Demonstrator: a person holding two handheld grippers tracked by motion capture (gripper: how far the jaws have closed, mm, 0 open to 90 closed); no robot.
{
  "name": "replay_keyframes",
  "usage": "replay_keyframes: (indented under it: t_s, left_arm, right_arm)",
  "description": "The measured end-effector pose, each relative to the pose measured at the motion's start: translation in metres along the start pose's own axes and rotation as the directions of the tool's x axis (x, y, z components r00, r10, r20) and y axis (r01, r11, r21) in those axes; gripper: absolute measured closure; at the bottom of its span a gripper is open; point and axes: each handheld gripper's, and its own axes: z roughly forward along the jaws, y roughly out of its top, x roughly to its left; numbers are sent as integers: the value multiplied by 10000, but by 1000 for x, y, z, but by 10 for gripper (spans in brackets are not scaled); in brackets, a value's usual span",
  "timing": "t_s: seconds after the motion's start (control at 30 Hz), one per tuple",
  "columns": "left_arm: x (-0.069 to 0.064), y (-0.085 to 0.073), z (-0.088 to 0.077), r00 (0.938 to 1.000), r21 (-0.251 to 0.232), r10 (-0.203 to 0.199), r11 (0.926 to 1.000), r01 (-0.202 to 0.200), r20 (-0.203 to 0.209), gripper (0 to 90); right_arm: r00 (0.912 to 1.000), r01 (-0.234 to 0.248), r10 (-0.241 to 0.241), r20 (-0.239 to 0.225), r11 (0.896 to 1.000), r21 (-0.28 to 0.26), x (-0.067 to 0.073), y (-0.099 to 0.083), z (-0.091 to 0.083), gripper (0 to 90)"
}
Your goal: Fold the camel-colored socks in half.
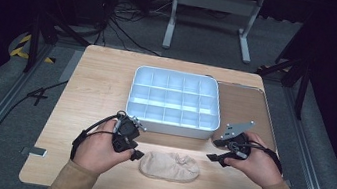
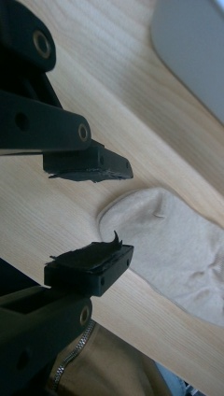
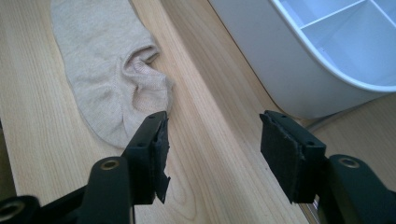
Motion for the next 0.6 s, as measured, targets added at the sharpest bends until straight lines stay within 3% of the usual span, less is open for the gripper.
replay_keyframes:
  t_s: [0.3,0.6]
  left_arm:
    - [7,-1,27,9978,673,-582,9962,559,317,614]
    - [4,2,48,9957,993,-682,9931,617,632,607]
  right_arm:
    - [9999,66,-65,-101,9999,118,2,0,4,430]
    - [9995,165,-156,-286,9994,315,5,1,12,430]
